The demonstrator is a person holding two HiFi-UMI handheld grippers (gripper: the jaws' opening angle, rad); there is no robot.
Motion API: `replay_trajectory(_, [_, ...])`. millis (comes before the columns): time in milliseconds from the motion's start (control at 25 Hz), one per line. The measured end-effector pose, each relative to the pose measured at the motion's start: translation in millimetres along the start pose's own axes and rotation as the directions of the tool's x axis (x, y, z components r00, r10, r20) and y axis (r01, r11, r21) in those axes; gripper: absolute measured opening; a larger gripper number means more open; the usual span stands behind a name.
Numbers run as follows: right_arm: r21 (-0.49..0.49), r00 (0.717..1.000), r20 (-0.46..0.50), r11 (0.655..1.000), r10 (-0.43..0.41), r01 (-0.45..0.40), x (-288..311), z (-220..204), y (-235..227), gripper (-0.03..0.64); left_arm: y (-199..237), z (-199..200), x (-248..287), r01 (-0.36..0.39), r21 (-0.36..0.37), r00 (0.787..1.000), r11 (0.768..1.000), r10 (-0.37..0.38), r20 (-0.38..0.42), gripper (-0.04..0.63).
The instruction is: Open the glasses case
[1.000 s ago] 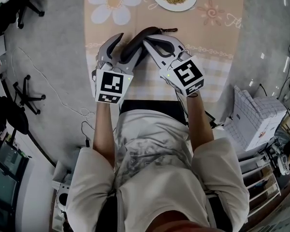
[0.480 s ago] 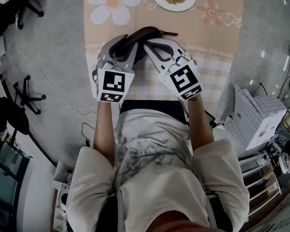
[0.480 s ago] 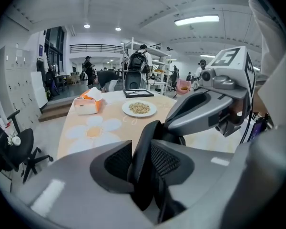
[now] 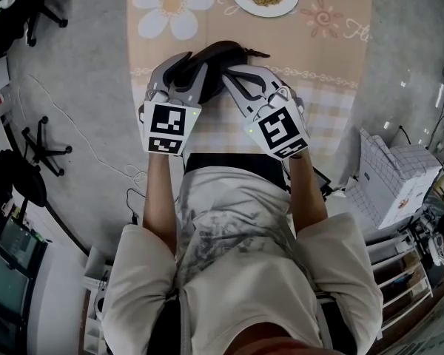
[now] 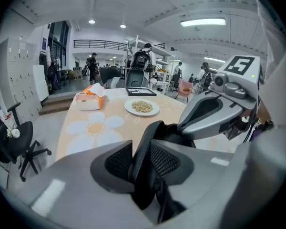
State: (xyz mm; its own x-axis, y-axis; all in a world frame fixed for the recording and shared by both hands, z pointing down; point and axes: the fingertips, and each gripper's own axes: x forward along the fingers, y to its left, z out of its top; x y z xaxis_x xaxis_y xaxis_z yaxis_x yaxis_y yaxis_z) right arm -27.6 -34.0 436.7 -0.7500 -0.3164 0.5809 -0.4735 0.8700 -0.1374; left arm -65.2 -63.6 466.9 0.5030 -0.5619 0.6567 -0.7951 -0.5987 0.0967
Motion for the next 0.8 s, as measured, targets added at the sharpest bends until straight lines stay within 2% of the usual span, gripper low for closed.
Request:
replay_trajectory(280, [-0.047,0.999,-0.046,0.999,-0.023,0.021,-5,-5,0,0.018,7,-1,0,-0.018,-0.033,1.000,0.999,0.018,-0.010,0.120])
replay_trajectory(800, [-0.019,0.997,-0.067,0.999,-0.035,0.034,-13,-21,2,0.017,13,-4,4,-0.032,-0.044,0.999,0.999,0.031,-0.018,0.109])
